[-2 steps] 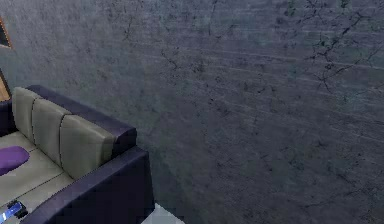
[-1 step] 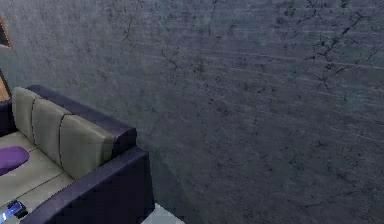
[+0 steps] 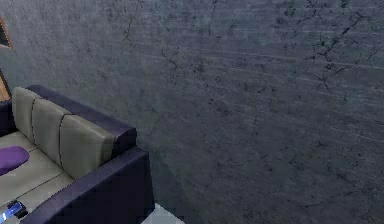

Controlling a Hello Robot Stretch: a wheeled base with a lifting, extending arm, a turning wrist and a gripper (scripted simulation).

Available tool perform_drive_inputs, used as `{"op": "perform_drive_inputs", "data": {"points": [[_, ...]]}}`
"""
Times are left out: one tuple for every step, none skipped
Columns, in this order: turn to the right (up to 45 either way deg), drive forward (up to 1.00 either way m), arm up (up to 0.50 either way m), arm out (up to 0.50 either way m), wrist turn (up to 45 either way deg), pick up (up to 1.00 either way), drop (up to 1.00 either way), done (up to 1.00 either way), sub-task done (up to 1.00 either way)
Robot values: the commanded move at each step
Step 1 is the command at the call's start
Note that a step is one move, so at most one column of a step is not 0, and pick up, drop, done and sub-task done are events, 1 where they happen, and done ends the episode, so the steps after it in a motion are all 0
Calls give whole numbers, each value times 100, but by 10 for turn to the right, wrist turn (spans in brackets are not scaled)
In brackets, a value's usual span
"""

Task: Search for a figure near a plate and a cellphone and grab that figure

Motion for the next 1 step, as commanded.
{"op": "perform_drive_inputs", "data": {"points": [[0,0,0,0,0,0,0,100,0]]}}
